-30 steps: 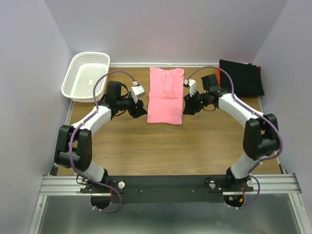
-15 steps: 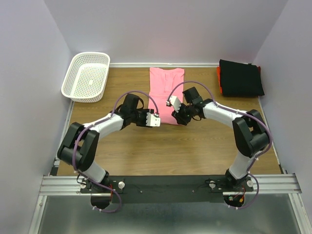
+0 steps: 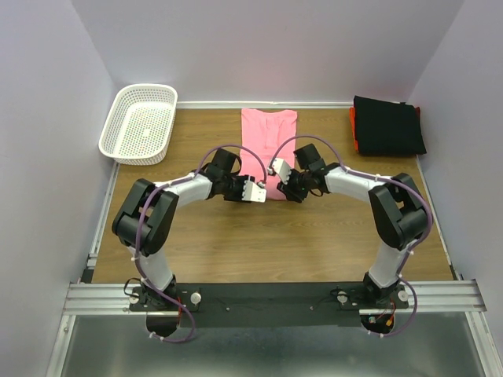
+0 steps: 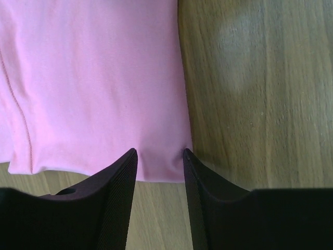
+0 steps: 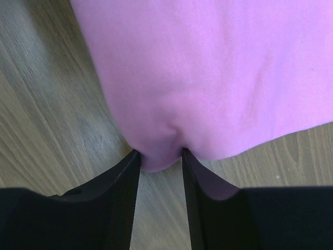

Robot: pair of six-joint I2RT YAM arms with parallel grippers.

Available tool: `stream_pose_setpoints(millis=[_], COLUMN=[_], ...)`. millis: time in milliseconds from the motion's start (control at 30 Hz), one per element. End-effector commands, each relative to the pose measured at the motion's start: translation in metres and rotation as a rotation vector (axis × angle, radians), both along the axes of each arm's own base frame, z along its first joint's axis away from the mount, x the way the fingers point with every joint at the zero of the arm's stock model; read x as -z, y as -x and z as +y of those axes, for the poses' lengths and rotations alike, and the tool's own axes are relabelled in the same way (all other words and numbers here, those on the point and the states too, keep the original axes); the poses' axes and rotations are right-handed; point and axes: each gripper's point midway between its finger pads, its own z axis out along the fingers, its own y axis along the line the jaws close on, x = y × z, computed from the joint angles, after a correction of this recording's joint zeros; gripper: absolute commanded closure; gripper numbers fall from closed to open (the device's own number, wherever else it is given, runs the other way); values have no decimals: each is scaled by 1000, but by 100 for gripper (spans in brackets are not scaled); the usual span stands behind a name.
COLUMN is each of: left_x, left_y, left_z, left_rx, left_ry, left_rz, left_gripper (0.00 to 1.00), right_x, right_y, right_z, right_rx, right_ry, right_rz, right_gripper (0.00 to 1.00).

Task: Fold and stack the t-shirts
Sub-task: Grab one side of the 2/3 rectangular tshirt with both arms

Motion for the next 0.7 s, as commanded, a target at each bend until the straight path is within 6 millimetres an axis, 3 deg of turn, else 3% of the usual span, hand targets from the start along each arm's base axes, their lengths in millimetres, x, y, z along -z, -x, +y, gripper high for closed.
stream_pose_setpoints(millis=[0,200,333,500,667], left_x=[13,14,9,2,-2], left_y=[6,13,14,17,19], left_z=[5,7,5,1,0], left_rx=[-6,25,36,49,46], left_ry=[-66,-81,-72,-54,-42], left_rz=[47,51,56,61,70], left_gripper=[54,69,66,60,59], right_x=[22,-14,-30,-23,-3], right_y=[18,15,18,18,20], right_z=[-12,-7,2,9,9], right_rx=[-14,-6,-35,-62,-74], right_ry=[63,8,-37,-39,-13], right_rz=[36,-16,-3,29,73], right_gripper=[53,52,52,52,52])
